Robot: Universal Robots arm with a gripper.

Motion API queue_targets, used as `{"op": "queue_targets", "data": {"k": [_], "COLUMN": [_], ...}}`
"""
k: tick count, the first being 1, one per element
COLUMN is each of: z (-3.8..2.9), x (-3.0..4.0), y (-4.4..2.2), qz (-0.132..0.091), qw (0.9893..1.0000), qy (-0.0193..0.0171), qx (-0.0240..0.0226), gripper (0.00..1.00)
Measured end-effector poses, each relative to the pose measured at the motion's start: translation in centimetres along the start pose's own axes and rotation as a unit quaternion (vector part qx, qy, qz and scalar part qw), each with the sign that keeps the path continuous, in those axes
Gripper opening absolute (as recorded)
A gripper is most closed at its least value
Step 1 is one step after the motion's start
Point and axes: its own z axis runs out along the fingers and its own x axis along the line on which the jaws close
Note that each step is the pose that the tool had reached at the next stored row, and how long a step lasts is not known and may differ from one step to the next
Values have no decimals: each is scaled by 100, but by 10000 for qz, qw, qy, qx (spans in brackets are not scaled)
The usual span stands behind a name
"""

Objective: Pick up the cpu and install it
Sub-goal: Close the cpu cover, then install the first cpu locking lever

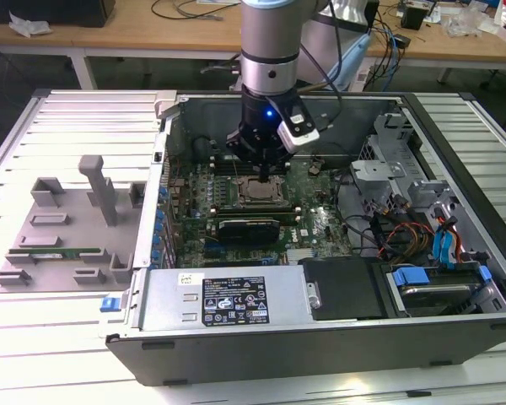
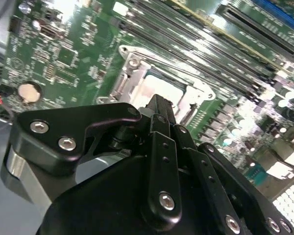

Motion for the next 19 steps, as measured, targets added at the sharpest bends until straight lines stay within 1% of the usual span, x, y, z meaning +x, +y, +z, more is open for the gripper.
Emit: {"op": "queue_targets", "data": {"k": [3, 4, 16, 19], "z": [-4, -4, -4, -16], "x": [75, 77, 82, 82], "y": [1, 1, 1, 0], "qz": [-2, -2, -2, -3], "qw": [10000, 10000, 10000, 10000], "qy": [-2, -3, -3, -3], "qx": [53, 57, 57, 57], "gripper": [11, 11, 11, 11]}}
